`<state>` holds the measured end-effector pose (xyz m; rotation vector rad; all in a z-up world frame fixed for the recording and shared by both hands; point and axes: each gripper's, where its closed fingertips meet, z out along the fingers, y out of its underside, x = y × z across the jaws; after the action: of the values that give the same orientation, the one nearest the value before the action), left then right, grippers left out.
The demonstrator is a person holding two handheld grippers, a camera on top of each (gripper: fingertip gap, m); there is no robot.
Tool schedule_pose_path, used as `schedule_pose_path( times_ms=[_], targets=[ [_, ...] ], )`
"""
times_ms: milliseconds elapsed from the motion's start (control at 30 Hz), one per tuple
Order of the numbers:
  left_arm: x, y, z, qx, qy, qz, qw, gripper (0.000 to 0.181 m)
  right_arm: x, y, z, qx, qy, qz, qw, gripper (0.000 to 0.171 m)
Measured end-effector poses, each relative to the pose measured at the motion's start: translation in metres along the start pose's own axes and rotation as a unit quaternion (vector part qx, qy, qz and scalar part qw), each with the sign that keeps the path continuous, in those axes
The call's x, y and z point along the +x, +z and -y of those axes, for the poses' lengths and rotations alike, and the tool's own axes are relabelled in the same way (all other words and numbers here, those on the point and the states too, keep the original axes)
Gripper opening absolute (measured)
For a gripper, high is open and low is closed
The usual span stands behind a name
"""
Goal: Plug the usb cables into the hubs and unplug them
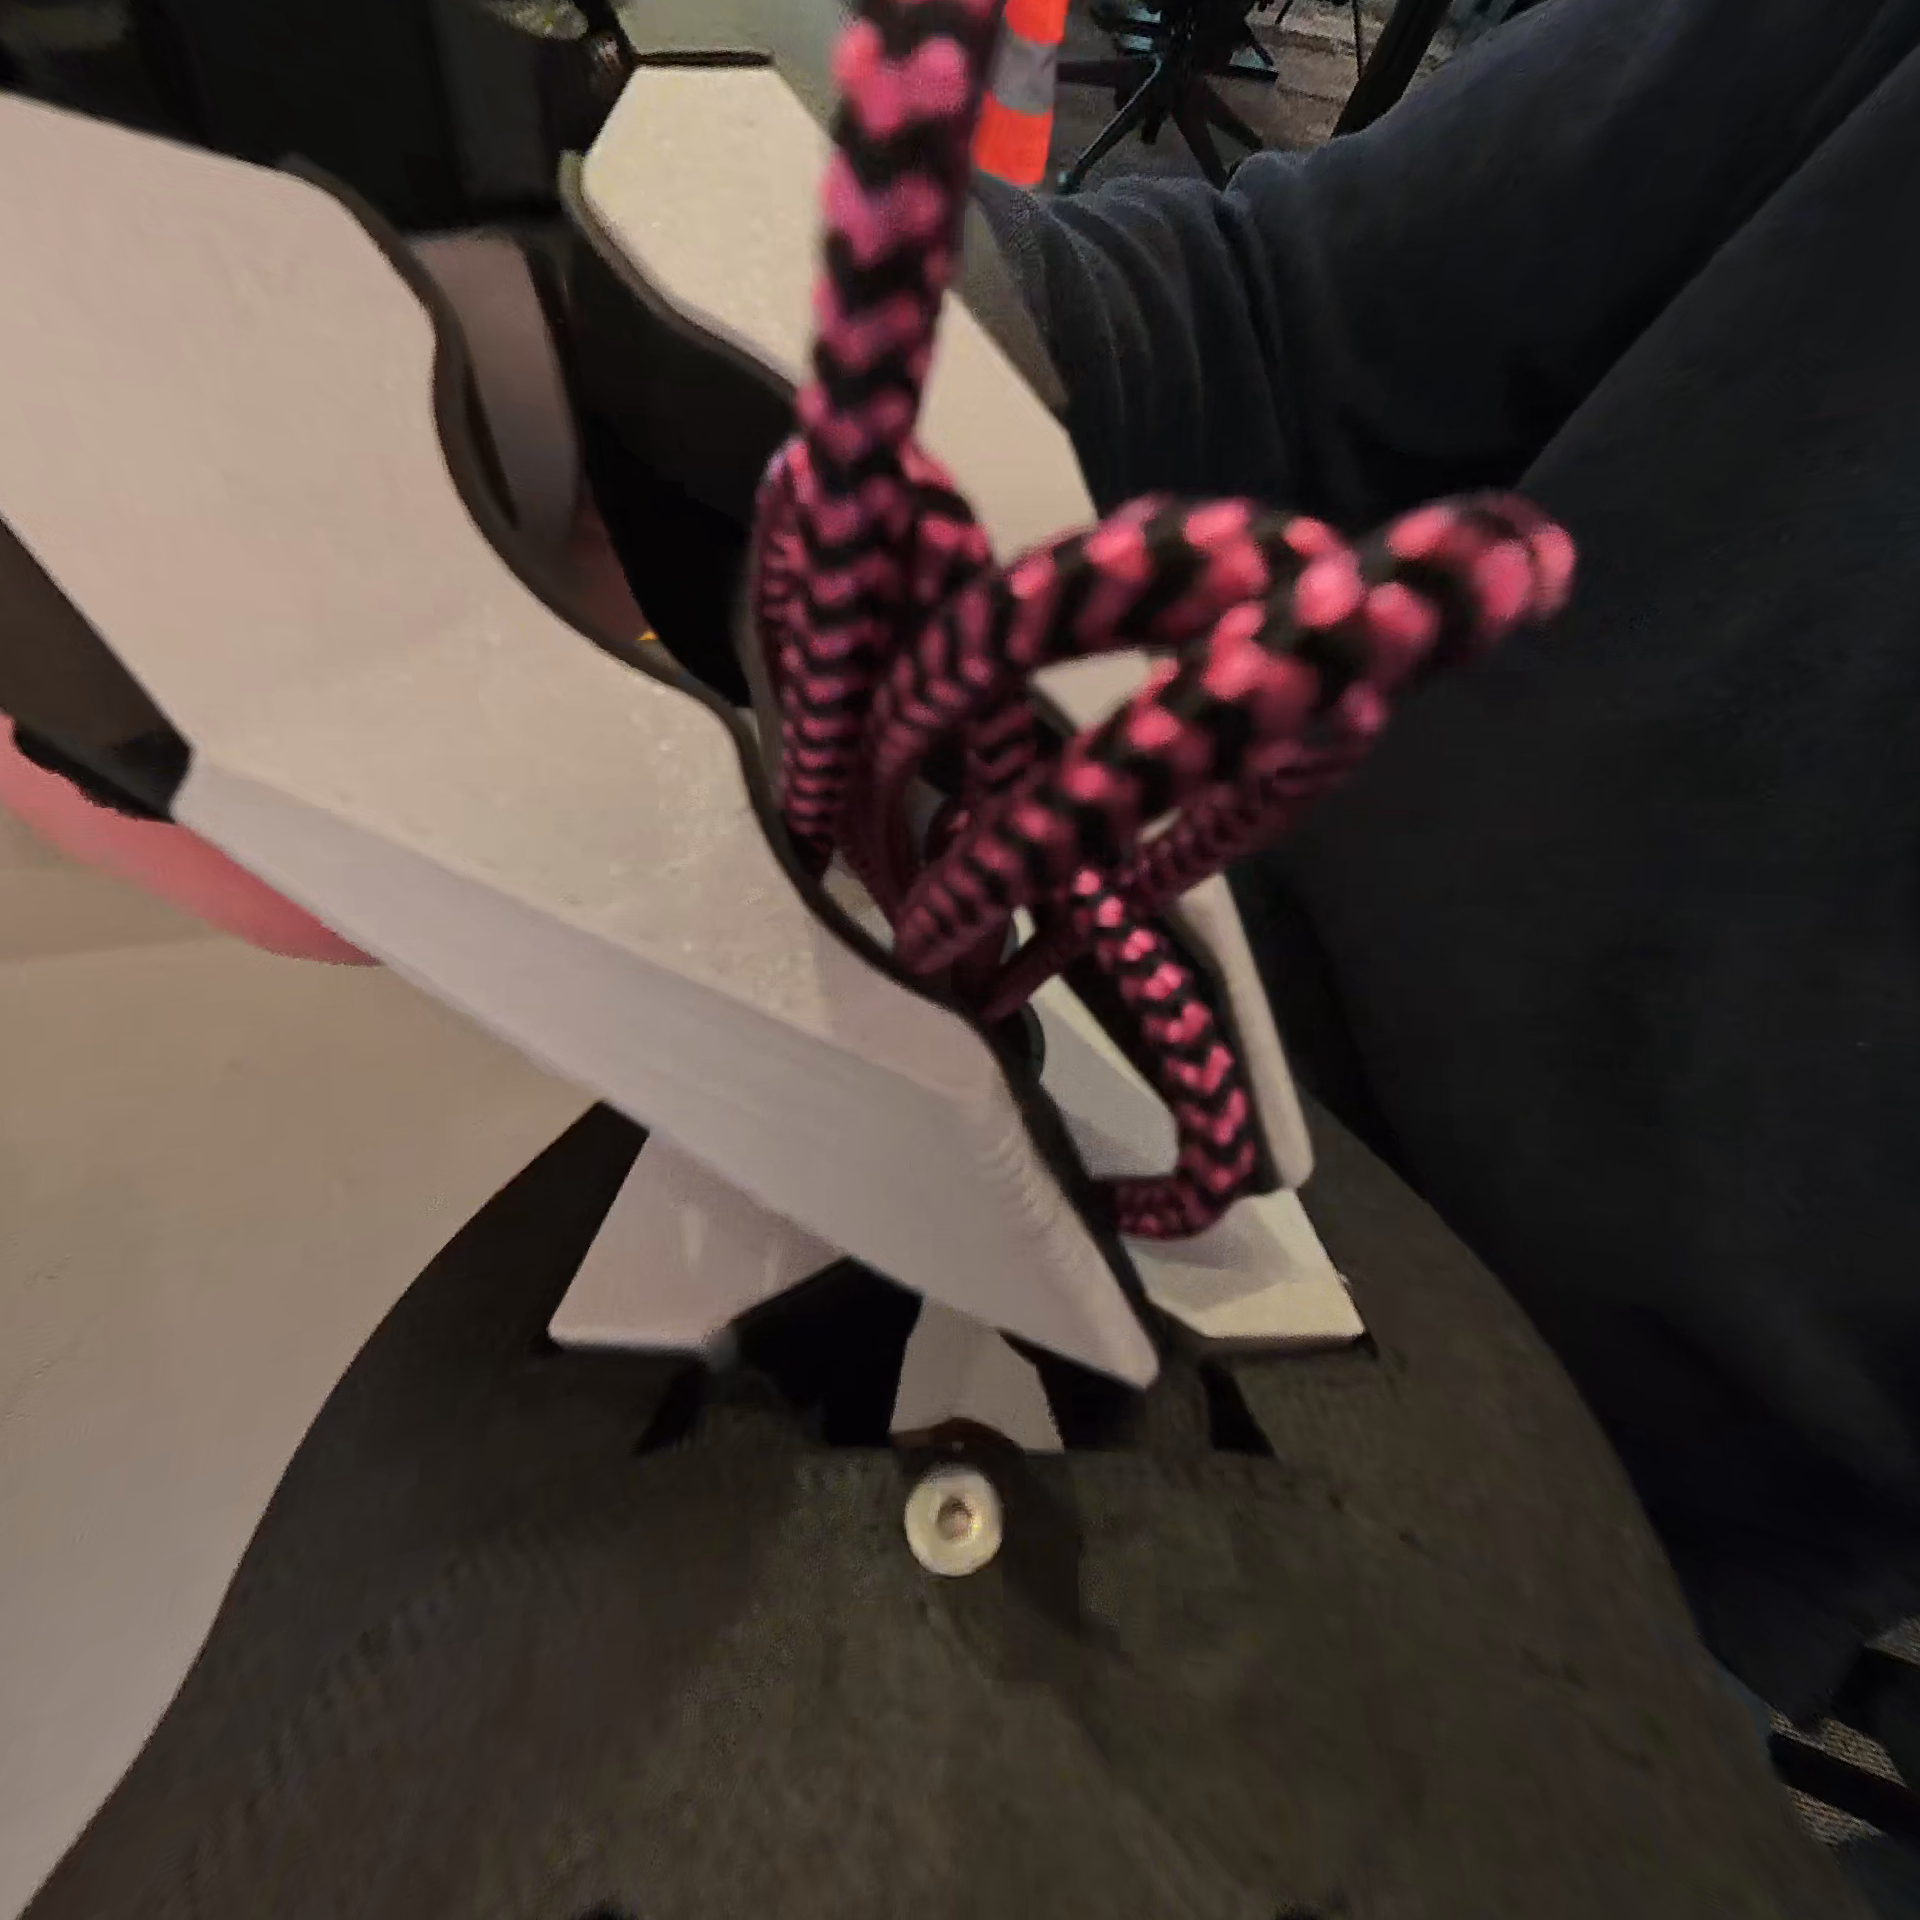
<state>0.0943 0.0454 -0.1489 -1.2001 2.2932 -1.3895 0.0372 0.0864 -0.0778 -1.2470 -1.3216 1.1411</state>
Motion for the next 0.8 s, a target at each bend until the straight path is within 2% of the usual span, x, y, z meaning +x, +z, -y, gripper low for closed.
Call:
schedule_pose_path(
  times_ms=[33,133,233,333,467,533,600,633,667,733,800],
  targets=[
    [-0.001,0.0,-0.001,-0.002,-0.001,0.001,1.0,0.006,0.001,-0.001,-0.001,0.001,0.001,-0.002,1.0,0.01],
    [-0.008,-0.005,0.001,0.012,-0.014,0.015,1.0,0.007,0.004,-0.006,0.001,0.014,0.005,-0.018,1.0,0.004],
    [-0.024,-0.018,0.007,0.051,-0.023,0.075,0.996,0.012,0.018,-0.017,0.007,0.034,0.023,-0.07,0.997,0.002],
    [-0.035,-0.031,0.01,0.071,-0.019,0.149,0.986,0.027,0.035,-0.027,0.011,0.045,0.044,-0.14,0.988,0.002],
    [-0.056,-0.051,0.015,0.091,-0.01,0.286,0.954,0.041,0.053,-0.037,0.007,0.043,0.067,-0.222,0.972,0.003],
    [-0.066,-0.055,0.013,0.068,0.013,0.353,0.933,0.047,0.059,-0.042,0.009,0.061,0.082,-0.253,0.962,0.003],
    [-0.073,-0.057,0.015,0.066,0.015,0.39,0.918,0.052,0.065,-0.046,0.012,0.074,0.089,-0.286,0.951,0.002],
    [-0.076,-0.056,0.017,0.067,0.014,0.401,0.913,0.061,0.066,-0.045,0.013,0.073,0.088,-0.297,0.948,0.002],
    [-0.079,-0.054,0.017,0.059,0.014,0.408,0.911,0.061,0.067,-0.043,0.011,0.066,0.092,-0.306,0.945,0.002],
    [-0.082,-0.053,0.019,0.057,0.023,0.422,0.904,0.04,0.066,-0.038,0.01,0.059,0.094,-0.313,0.943,0.002],
    [-0.083,-0.05,0.02,0.063,0.019,0.42,0.905,0.029,0.067,-0.037,0.009,0.048,0.092,-0.328,0.939,0.002]
  ],
)
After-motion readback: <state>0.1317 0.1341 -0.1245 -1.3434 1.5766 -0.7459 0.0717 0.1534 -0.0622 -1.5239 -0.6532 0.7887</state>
